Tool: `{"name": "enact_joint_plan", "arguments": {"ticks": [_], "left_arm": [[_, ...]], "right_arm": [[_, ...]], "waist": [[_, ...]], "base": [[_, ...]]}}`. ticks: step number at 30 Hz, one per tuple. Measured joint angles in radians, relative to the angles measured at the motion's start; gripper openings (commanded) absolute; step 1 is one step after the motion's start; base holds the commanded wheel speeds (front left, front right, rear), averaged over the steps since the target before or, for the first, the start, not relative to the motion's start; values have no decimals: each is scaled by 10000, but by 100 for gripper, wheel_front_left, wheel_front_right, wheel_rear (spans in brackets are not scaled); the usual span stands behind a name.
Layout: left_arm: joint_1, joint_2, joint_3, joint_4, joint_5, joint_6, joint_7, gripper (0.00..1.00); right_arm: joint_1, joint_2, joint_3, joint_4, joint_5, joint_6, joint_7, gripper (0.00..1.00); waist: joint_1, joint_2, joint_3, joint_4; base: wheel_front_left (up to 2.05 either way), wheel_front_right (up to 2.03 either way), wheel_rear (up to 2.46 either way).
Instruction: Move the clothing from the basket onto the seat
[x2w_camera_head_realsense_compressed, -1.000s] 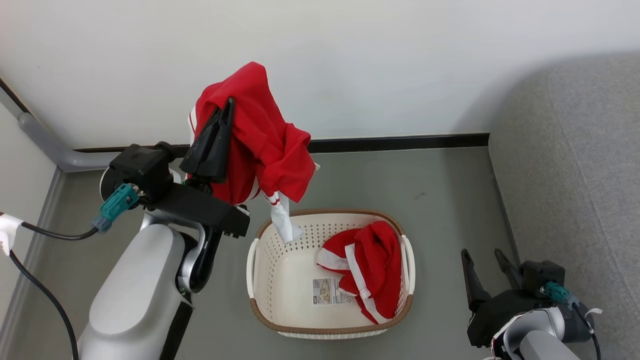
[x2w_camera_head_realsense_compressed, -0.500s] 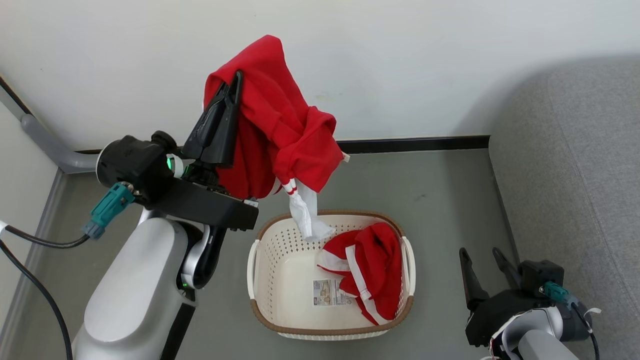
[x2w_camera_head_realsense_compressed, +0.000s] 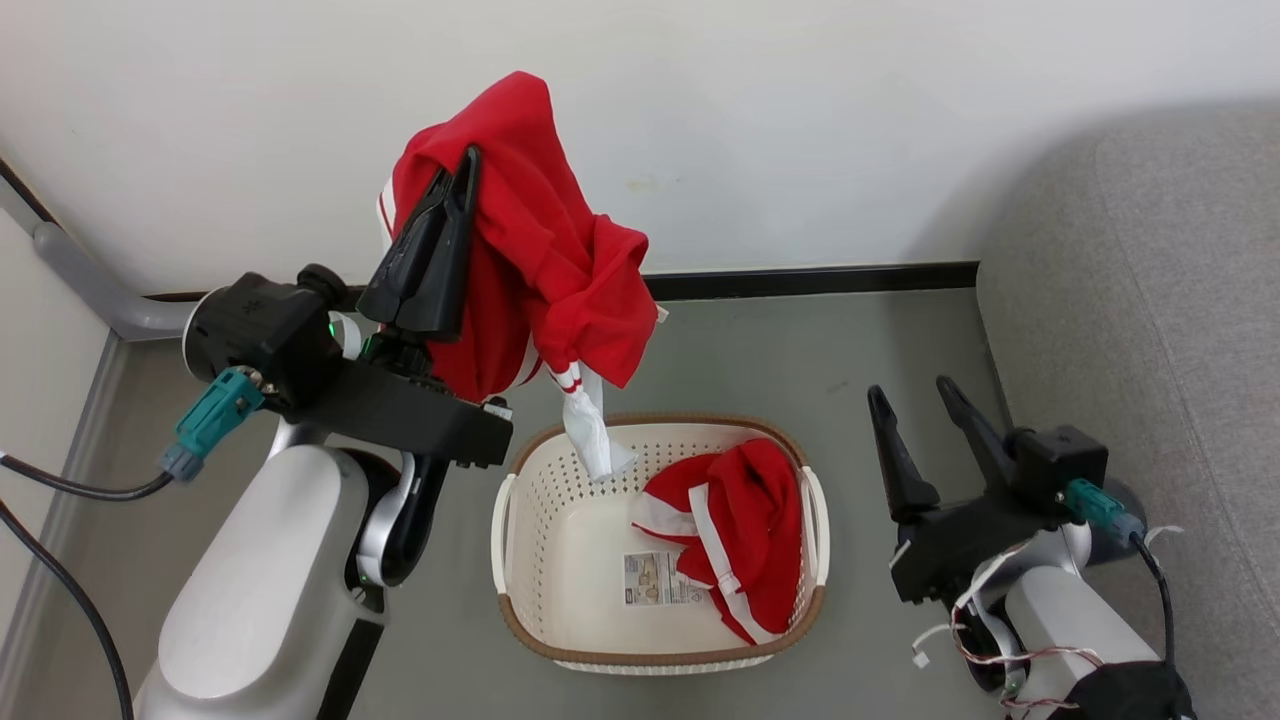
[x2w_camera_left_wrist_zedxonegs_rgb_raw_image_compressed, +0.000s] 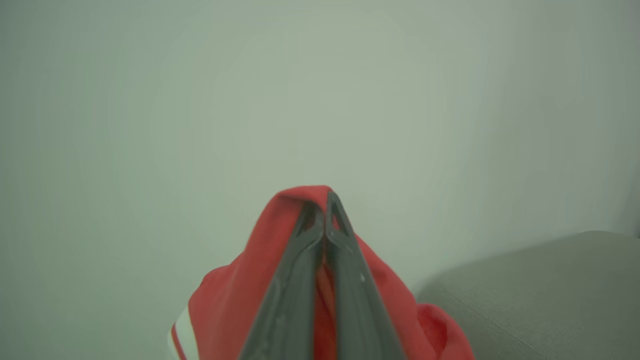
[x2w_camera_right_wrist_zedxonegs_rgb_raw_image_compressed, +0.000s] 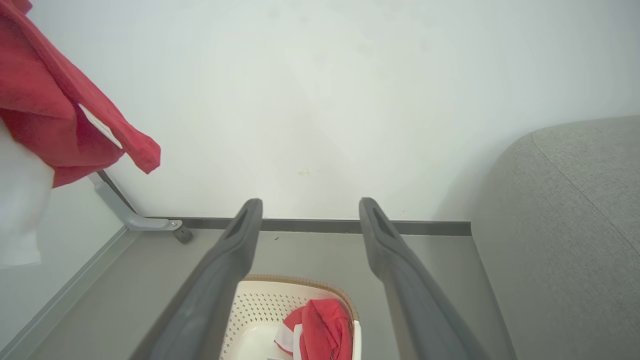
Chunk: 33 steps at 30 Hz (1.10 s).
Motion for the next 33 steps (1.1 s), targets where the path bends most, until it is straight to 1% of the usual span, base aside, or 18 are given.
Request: {"name": "enact_joint_plan", "arguments": {"ticks": [3,5,8,11,13,21,24,25,31,33], "left_arm": [[37,2,2,-10,0,82,77,0],[44,4,6,-12,0,90,79,0],[47,8,6,-13,-8,98,165,0],[48,6,0,-15,-12,102,171,0],[49,4,-2,-13,-13,176,182,0],[48,-10,-35,56,-71,174,353,0],[48,-19,-52,127,-73,173,357,0],[47,-21,-61,161,-73,173,389,0],[42,-102,-174,174,-73,173,443,0],[35,-153,-228,146,-75,171,447,0]], "right_arm": [[-256,0,174,-594,-199,157,-2,100],[-323,2,249,-803,-272,167,-2,100],[-482,19,514,-1417,-451,345,-4,100],[-645,56,867,-1996,-514,581,-4,100],[-770,84,1147,-2420,-600,646,-8,100],[-1177,148,2257,-3653,-625,959,-75,100],[-1255,153,2700,-3944,-625,1003,-75,100],[-1261,163,2999,-4042,-623,1030,-56,100],[-1548,159,3618,-3764,-617,1028,341,100],[-1680,159,3818,-3726,-577,922,449,100]], "waist": [[0,0,10,-26],[0,0,12,-35],[0,0,21,-64],[0,0,34,-89],[0,0,41,-105],[0,0,60,-114],[0,0,58,-92],[0,0,56,-71],[0,0,67,28],[0,-1,81,78]], "base": [[0,0,0],[0,0,0],[0,0,0],[0,0,0],[0,0,0],[0,0,0],[0,0,0],[0,0,0],[0,0,0],[0,0,0]]}}
